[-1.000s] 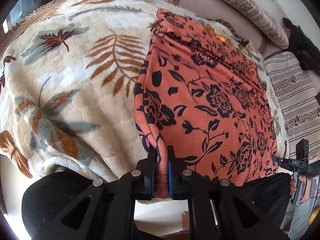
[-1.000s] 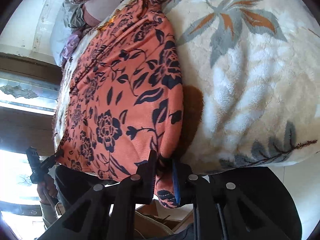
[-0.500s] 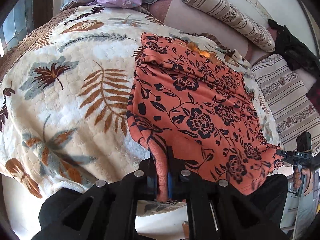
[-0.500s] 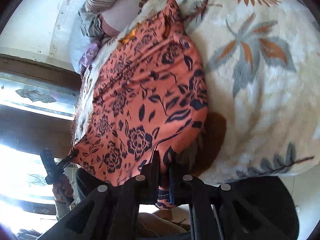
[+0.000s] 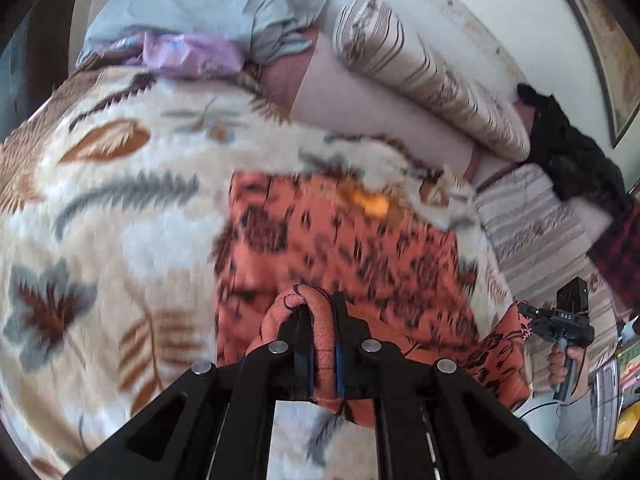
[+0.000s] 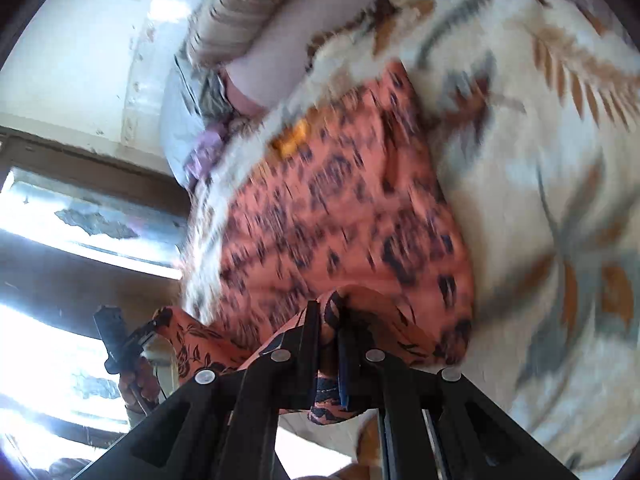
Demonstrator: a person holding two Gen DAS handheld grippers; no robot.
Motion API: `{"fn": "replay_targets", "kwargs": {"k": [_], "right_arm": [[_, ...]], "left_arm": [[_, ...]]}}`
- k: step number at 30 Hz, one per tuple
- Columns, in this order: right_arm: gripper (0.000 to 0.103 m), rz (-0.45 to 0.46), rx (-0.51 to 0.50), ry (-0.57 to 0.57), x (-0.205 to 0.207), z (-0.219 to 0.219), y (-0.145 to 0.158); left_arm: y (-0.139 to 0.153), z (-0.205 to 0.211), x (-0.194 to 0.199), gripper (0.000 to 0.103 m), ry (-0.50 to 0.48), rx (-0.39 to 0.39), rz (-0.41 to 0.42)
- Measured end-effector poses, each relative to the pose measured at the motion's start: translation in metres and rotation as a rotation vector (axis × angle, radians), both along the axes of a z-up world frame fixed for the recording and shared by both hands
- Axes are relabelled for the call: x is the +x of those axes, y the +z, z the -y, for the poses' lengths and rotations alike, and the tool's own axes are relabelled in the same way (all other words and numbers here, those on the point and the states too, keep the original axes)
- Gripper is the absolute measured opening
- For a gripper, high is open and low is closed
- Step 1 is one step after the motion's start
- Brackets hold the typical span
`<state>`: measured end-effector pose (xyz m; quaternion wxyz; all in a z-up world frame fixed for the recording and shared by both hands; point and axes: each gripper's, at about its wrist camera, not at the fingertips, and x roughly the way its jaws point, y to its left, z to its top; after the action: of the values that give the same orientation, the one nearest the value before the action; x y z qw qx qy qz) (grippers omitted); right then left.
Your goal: Fold small clothes
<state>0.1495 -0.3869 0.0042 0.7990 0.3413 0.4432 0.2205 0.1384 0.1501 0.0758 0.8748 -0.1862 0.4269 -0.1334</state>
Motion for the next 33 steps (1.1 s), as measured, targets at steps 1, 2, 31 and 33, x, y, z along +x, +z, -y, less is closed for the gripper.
{"fn": "replay_targets", "kwargs": {"k": [1, 2, 31, 33], "right_arm": [[0.008, 0.036, 0.000, -0.062, 0.027, 0.005, 0.006], [0.012, 0.043, -0.022, -0.124, 0.054, 0.010, 0.003], [0.018, 0.012, -0.503, 0.094, 0.053, -0.074, -0.017], [0.016, 0.059, -0.495, 0.098, 0.024, -0.070, 0.011]], "left_arm": [[0.002, -0.003, 0.025, 0.011, 0.018, 0.005, 0.024], [-0.005, -0.006, 0.052, 0.011, 0.033, 0.016, 0.024], [-0.064, 0.045, 0.066, 0.023, 0.027, 0.269, -0.081], [-0.038, 0.044, 0.042, 0.023, 0.017, 0.261, -0.032]]}}
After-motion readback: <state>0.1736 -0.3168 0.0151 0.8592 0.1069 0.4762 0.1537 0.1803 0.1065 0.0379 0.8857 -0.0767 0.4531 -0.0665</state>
